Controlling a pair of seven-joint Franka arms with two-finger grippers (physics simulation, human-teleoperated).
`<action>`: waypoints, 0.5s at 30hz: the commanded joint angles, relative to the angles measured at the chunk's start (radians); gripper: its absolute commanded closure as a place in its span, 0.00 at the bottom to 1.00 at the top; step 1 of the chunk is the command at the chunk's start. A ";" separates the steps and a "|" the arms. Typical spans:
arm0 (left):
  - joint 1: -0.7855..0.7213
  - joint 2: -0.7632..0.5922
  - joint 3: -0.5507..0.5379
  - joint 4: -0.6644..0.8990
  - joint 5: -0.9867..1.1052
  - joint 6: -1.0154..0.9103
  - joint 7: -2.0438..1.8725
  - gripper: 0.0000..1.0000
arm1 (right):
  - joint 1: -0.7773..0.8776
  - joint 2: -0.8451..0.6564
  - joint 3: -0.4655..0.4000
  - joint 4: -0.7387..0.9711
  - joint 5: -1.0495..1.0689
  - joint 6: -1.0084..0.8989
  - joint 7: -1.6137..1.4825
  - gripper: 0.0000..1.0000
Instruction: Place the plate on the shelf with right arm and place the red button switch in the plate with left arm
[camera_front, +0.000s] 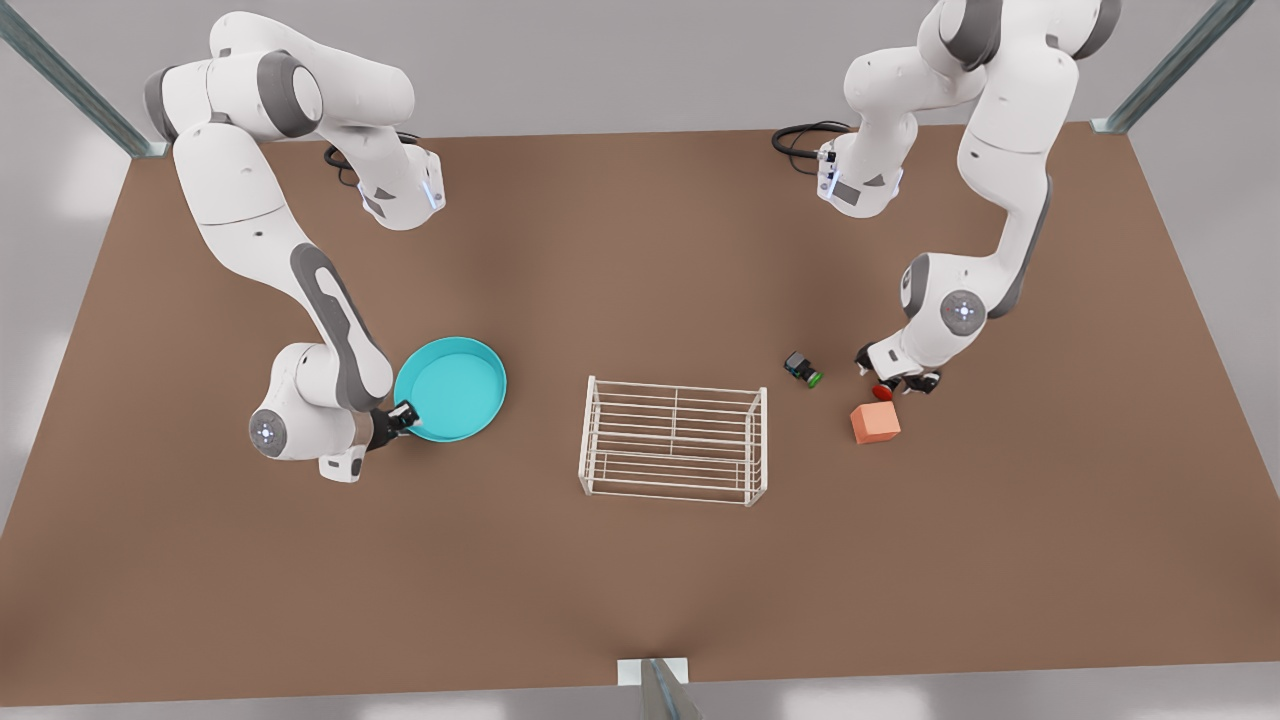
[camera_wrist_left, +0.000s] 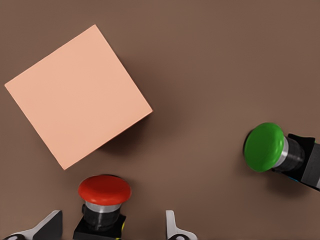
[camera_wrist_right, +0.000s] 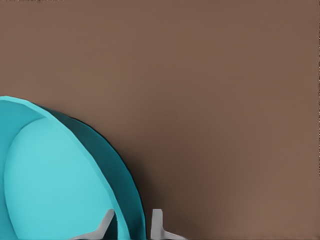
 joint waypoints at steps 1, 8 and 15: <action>0.000 0.009 0.000 0.000 0.010 0.029 0.017 0.00 | 0.000 -0.001 0.000 0.000 -0.002 0.009 0.096 0.63; -0.008 0.023 0.000 0.003 0.009 0.040 0.007 0.00 | 0.000 -0.001 0.000 0.002 -0.002 0.009 0.094 0.67; -0.009 0.043 -0.005 0.018 0.006 0.042 0.006 0.00 | -0.003 -0.001 -0.001 0.003 -0.002 0.008 0.094 0.70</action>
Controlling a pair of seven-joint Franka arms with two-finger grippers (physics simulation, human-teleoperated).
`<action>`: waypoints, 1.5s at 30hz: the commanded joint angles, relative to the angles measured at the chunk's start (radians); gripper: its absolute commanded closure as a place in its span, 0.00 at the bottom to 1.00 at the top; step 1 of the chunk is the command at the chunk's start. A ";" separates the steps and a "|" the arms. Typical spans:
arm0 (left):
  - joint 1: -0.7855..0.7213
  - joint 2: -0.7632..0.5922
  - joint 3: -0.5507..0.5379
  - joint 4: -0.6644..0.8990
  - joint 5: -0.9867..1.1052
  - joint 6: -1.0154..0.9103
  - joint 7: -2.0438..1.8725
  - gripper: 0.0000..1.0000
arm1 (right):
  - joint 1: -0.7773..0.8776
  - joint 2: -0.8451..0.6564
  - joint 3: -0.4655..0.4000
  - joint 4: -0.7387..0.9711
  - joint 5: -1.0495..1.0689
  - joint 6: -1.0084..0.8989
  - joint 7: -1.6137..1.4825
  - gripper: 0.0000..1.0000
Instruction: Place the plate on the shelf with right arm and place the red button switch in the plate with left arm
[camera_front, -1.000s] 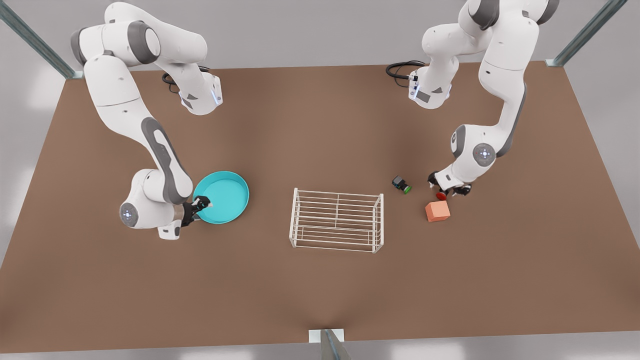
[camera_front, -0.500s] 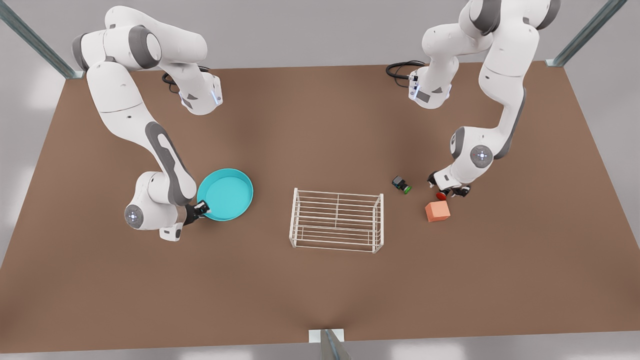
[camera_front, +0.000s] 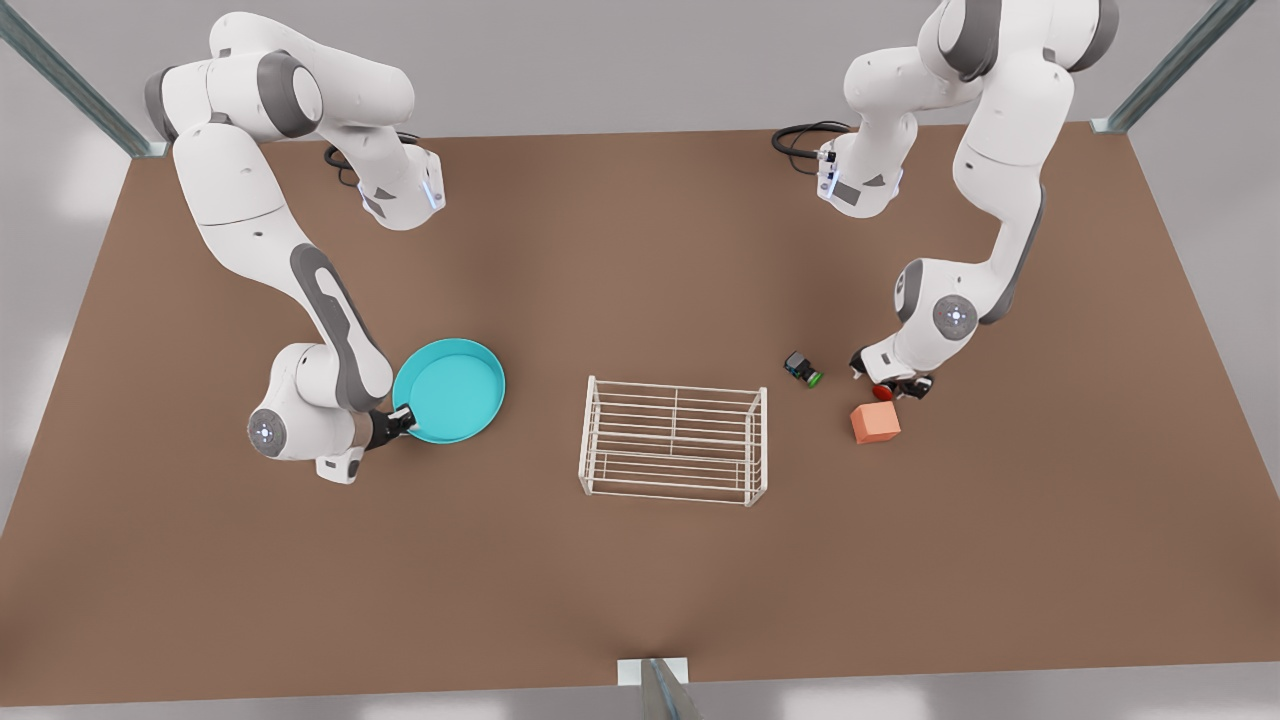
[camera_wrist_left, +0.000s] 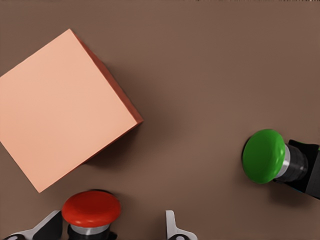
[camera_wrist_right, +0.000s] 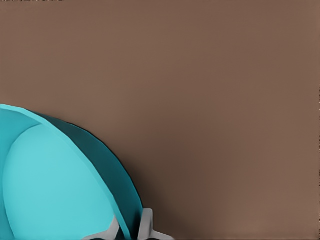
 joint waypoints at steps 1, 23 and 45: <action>0.000 0.005 -0.001 0.002 0.000 0.006 -0.002 0.00 | -0.001 -0.001 0.000 0.001 0.000 0.000 0.040 0.71; 0.011 0.011 -0.002 0.022 0.017 0.000 0.012 0.00 | -0.004 -0.087 0.015 0.036 0.016 -0.061 0.020 0.82; 0.027 0.004 -0.002 0.011 0.021 -0.003 0.027 0.29 | 0.059 -0.257 0.247 0.228 0.338 -0.212 0.247 0.83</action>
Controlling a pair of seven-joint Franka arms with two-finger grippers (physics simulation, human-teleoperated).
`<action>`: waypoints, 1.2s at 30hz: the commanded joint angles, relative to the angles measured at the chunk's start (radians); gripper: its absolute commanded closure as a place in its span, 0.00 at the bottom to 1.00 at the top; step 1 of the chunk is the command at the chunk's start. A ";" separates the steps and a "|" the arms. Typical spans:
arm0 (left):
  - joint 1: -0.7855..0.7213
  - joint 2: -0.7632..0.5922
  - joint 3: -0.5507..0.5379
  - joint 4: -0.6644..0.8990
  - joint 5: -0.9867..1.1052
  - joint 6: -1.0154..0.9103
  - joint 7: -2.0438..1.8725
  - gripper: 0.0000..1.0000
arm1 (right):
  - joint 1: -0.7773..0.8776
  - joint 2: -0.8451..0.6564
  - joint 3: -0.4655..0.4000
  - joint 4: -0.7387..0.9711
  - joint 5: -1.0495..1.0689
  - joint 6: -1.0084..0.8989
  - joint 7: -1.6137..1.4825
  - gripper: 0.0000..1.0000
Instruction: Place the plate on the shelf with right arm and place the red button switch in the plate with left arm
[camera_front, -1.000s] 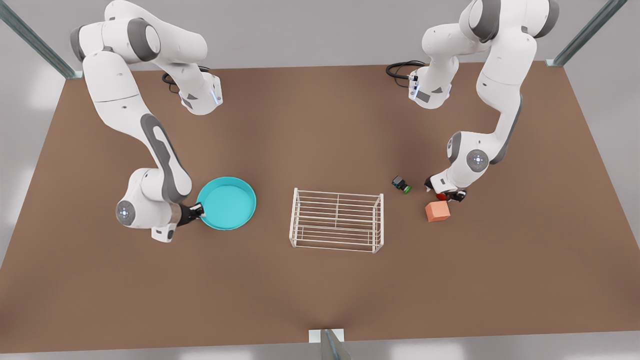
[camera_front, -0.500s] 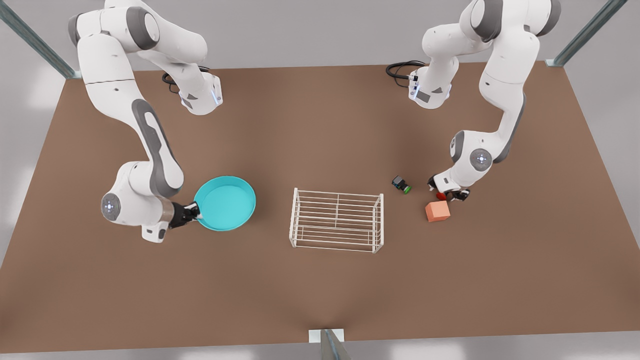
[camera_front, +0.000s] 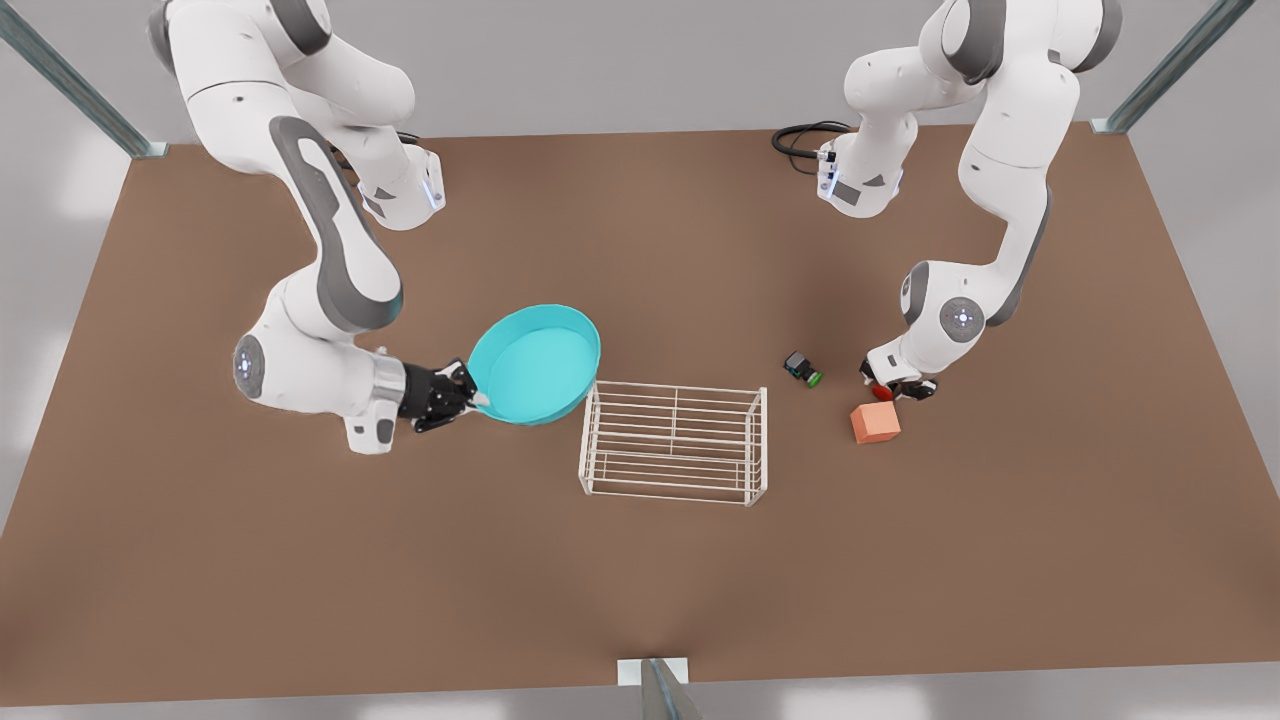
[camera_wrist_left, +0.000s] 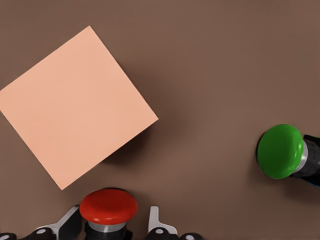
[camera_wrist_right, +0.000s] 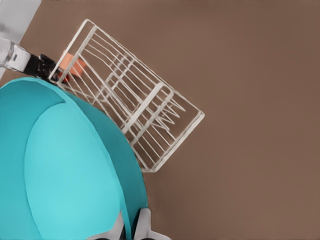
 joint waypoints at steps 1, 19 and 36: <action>0.000 0.000 0.001 0.000 0.001 -0.001 0.003 0.29 | 0.039 0.019 0.012 0.032 0.015 0.011 0.253 0.83; 0.000 0.006 -0.001 0.005 0.001 0.001 -0.006 0.47 | 0.391 0.396 -0.026 0.419 -0.318 0.256 0.810 0.83; 0.001 -0.034 0.003 0.013 -0.001 -0.052 -0.006 0.63 | 0.208 0.231 -0.027 0.408 -0.312 -0.028 0.707 0.00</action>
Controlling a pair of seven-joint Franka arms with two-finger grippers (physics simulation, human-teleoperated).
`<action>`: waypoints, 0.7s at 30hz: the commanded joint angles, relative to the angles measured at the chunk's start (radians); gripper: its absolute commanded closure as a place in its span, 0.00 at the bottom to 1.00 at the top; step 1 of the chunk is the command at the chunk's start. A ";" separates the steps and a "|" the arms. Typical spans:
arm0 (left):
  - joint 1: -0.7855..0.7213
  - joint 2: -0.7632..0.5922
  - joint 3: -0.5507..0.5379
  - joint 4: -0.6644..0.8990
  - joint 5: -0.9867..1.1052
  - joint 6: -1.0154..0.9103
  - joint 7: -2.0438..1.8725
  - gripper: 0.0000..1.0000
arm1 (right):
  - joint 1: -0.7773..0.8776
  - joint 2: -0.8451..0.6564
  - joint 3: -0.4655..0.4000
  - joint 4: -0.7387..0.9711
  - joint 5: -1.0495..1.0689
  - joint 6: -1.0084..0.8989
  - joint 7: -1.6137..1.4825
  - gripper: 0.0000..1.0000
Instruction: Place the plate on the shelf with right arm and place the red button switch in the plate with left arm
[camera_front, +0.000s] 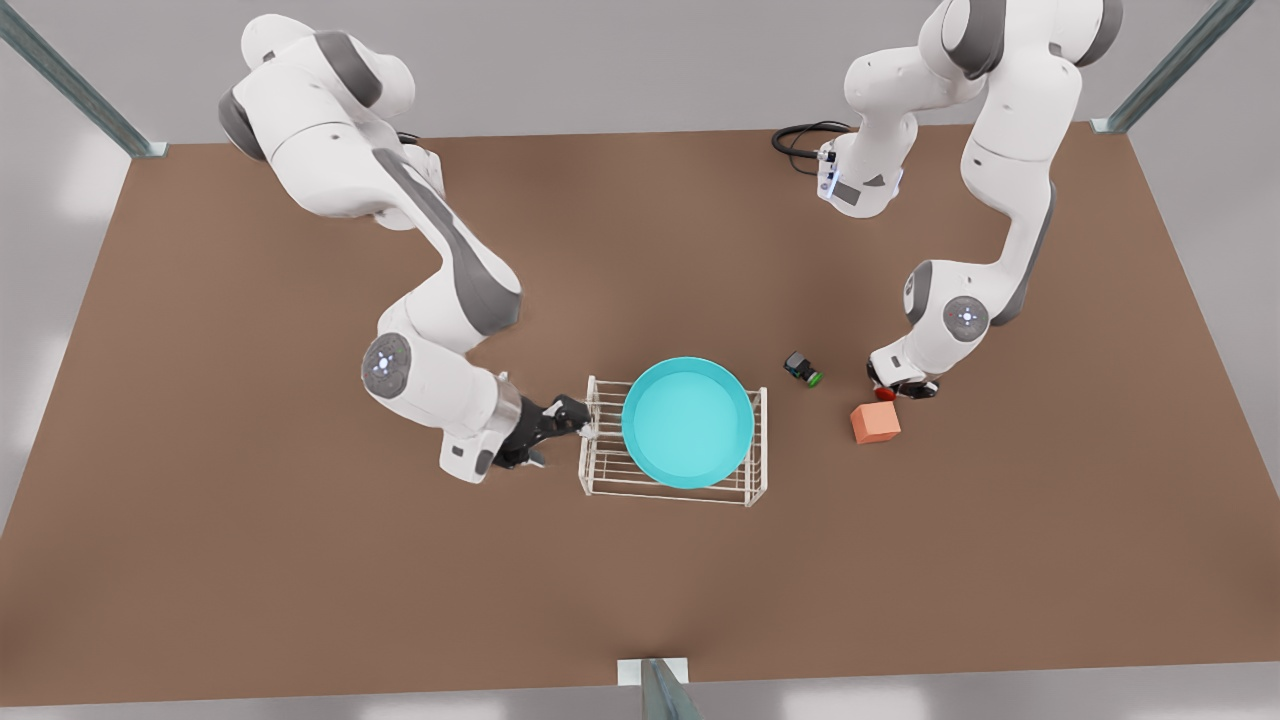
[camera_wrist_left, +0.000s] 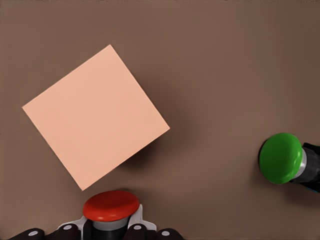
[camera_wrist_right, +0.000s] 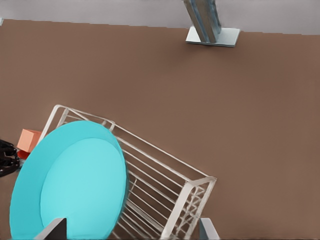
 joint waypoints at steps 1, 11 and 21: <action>0.004 -0.015 0.001 0.003 -0.006 -0.045 0.016 0.63 | -0.044 -0.053 0.002 -0.002 0.001 -0.202 0.074 0.00; 0.030 -0.070 0.004 0.029 -0.004 -0.117 0.022 0.66 | -0.415 -0.608 -0.159 -0.283 -0.268 -0.600 -0.072 0.00; 0.041 -0.151 0.007 0.074 -0.009 -0.267 0.022 0.67 | -0.300 -0.490 -0.253 -0.189 -0.274 -0.586 -0.061 0.00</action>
